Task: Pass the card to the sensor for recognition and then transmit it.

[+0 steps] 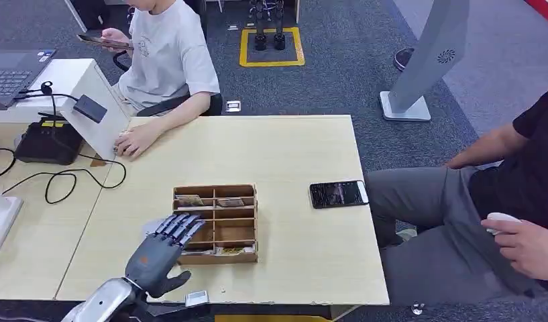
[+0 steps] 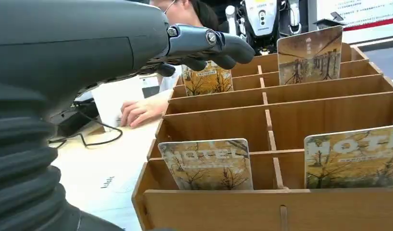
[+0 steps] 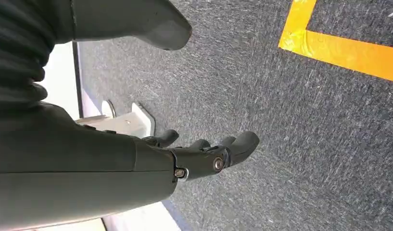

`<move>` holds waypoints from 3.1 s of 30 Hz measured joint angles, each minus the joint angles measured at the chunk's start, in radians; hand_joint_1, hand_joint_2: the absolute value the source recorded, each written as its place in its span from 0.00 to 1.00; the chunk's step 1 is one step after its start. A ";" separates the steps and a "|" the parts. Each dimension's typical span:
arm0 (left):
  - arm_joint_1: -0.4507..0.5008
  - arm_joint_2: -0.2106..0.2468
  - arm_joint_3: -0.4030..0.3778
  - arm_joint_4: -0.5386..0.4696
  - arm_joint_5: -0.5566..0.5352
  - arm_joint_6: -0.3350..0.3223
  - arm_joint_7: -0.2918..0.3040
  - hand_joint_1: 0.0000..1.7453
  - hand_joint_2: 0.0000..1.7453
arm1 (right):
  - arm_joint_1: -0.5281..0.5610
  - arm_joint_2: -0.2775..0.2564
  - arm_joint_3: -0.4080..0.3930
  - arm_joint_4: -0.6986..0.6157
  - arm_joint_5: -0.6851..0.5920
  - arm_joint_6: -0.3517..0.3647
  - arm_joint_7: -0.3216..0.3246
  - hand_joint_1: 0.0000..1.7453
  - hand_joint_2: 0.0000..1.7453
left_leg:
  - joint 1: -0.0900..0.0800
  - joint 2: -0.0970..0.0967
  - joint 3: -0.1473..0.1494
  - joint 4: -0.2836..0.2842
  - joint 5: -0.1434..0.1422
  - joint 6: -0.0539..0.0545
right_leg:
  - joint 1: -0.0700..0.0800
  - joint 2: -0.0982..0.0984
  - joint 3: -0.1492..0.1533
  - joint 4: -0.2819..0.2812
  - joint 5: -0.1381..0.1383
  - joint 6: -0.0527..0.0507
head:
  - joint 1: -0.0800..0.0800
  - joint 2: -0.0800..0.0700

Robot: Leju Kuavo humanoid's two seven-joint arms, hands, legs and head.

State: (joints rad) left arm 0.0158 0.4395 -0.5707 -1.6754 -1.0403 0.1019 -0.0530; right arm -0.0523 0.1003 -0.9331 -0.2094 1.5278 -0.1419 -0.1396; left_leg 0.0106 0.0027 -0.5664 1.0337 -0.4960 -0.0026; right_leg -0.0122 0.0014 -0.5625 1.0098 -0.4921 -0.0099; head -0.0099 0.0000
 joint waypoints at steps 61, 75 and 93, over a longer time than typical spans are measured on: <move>0.007 -0.034 0.002 0.035 0.020 0.002 -0.013 1.00 1.00 | 0.000 0.000 0.000 0.000 0.002 -0.012 -0.014 0.00 1.00 | 0.000 0.000 0.000 0.000 0.000 0.000 | 0.000 0.000 0.000 0.000 0.000 0.000 | 0.000 0.000; -0.037 0.076 0.045 -0.039 0.248 -0.068 -0.103 1.00 1.00 | 0.000 -0.001 -0.001 0.000 0.004 -0.008 -0.014 0.00 1.00 | 0.002 0.000 0.000 0.000 0.001 -0.001 | 0.002 0.000 -0.001 0.000 0.000 -0.001 | 0.000 0.000; -0.347 0.482 0.309 -0.232 0.540 -0.307 -0.053 1.00 1.00 | -0.001 -0.011 -0.014 0.000 -0.006 0.004 -0.014 0.00 1.00 | 0.004 0.001 0.000 0.000 0.004 -0.005 | 0.005 0.000 -0.001 0.002 0.003 -0.005 | 0.000 0.000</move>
State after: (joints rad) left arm -0.3310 0.9213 -0.2620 -1.9074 -0.5006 -0.2048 -0.1064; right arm -0.0532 0.0889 -0.9472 -0.2094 1.5217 -0.1377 -0.1534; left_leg 0.0145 0.0033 -0.5666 1.0336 -0.4920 -0.0076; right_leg -0.0067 0.0015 -0.5638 1.0116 -0.4891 -0.0150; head -0.0099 0.0004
